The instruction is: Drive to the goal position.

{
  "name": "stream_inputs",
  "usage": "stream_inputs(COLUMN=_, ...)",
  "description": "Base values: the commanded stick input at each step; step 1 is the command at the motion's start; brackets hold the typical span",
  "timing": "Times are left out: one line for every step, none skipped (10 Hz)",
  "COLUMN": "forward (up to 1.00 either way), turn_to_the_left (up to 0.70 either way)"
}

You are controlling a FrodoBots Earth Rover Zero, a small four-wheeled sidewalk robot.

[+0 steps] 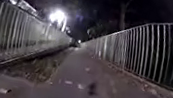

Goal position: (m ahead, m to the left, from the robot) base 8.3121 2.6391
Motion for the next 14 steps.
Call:
stream_inputs(forward=0.45, turn_to_the_left=0.01)
stream_inputs(forward=0.45, turn_to_the_left=0.01)
stream_inputs(forward=0.45, turn_to_the_left=0.01)
stream_inputs(forward=0.45, turn_to_the_left=0.01)
stream_inputs(forward=0.45, turn_to_the_left=0.01)
stream_inputs(forward=0.45, turn_to_the_left=0.01)
stream_inputs(forward=0.45, turn_to_the_left=0.01)
stream_inputs(forward=0.45, turn_to_the_left=0.01)
stream_inputs(forward=0.45, turn_to_the_left=0.13)
stream_inputs(forward=0.45, turn_to_the_left=0.27)
stream_inputs(forward=0.45, turn_to_the_left=0.28)
stream_inputs(forward=0.45, turn_to_the_left=0.14)
stream_inputs(forward=0.45, turn_to_the_left=0.03)
stream_inputs(forward=0.45, turn_to_the_left=0.01)
